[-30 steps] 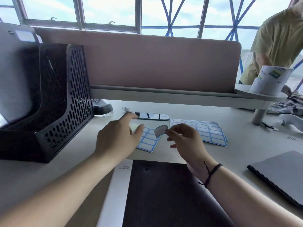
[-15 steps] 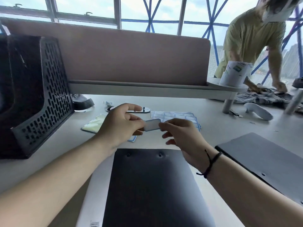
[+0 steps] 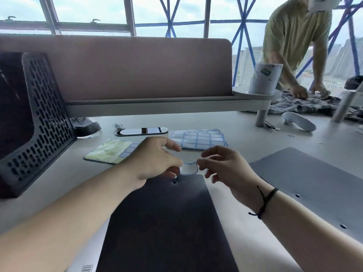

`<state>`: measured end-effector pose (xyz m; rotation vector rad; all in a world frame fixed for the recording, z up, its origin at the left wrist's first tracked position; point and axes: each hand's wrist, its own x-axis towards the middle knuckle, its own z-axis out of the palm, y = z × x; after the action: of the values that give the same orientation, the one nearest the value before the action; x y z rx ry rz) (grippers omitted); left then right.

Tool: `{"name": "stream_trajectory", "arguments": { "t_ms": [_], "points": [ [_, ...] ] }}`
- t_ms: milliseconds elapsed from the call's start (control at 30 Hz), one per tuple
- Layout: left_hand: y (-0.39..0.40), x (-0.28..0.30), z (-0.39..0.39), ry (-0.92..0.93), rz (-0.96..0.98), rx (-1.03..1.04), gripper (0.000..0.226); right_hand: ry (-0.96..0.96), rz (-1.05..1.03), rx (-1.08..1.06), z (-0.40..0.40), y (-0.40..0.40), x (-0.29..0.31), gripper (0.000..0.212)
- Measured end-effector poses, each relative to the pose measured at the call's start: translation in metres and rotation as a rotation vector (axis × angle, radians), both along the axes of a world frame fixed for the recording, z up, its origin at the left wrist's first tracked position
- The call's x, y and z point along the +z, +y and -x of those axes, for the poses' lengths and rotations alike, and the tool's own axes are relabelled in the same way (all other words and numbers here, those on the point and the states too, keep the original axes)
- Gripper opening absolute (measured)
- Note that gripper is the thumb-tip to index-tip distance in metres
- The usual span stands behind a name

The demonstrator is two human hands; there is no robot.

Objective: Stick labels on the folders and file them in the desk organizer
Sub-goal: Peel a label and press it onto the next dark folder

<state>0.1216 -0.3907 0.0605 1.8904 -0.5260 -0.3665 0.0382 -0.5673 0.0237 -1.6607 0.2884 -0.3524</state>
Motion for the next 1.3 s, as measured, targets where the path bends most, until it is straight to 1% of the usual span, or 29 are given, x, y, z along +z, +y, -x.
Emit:
{"name": "stream_trajectory", "arguments": {
  "t_ms": [67, 100, 167, 267, 400, 600, 867, 1033, 1133, 1300],
  "points": [
    [-0.008, -0.004, -0.002, 0.013, -0.032, 0.012, 0.028, -0.006, 0.013, -0.012, 0.0, -0.003, -0.002, 0.009],
    [-0.011, -0.007, -0.002, 0.014, -0.043, 0.017, 0.027, -0.005, 0.024, -0.025, 0.0, -0.004, -0.004, 0.009],
    [-0.016, -0.016, -0.002, 0.008, -0.049, 0.024, 0.026, 0.014, 0.085, -0.038, 0.0, -0.005, -0.008, 0.016],
    [-0.018, -0.029, -0.003, -0.062, -0.059, 0.032, 0.023, 0.064, 0.185, -0.017, 0.0, -0.007, -0.012, 0.026],
    [-0.015, -0.038, -0.006, -0.135, -0.069, 0.048, 0.019, 0.101, 0.249, -0.015, -0.001, -0.011, -0.014, 0.027],
    [-0.012, -0.041, -0.009, -0.09, -0.042, 0.043, 0.017, 0.114, 0.294, -0.018, -0.003, -0.01, -0.018, 0.029],
    [-0.014, -0.043, -0.009, -0.1, -0.053, 0.048, 0.019, 0.13, 0.304, -0.036, -0.005, -0.01, -0.021, 0.039],
    [-0.016, -0.044, -0.007, -0.139, -0.085, 0.072, 0.023, 0.161, 0.33, -0.065, -0.005, -0.01, -0.021, 0.045],
    [-0.017, -0.045, -0.006, -0.196, -0.123, 0.067, 0.025, 0.171, 0.371, -0.071, -0.005, -0.01, -0.021, 0.048],
    [-0.018, -0.047, -0.001, -0.409, -0.205, 0.094, 0.024, 0.192, 0.458, -0.064, -0.003, -0.009, -0.02, 0.048]
  ]
}}
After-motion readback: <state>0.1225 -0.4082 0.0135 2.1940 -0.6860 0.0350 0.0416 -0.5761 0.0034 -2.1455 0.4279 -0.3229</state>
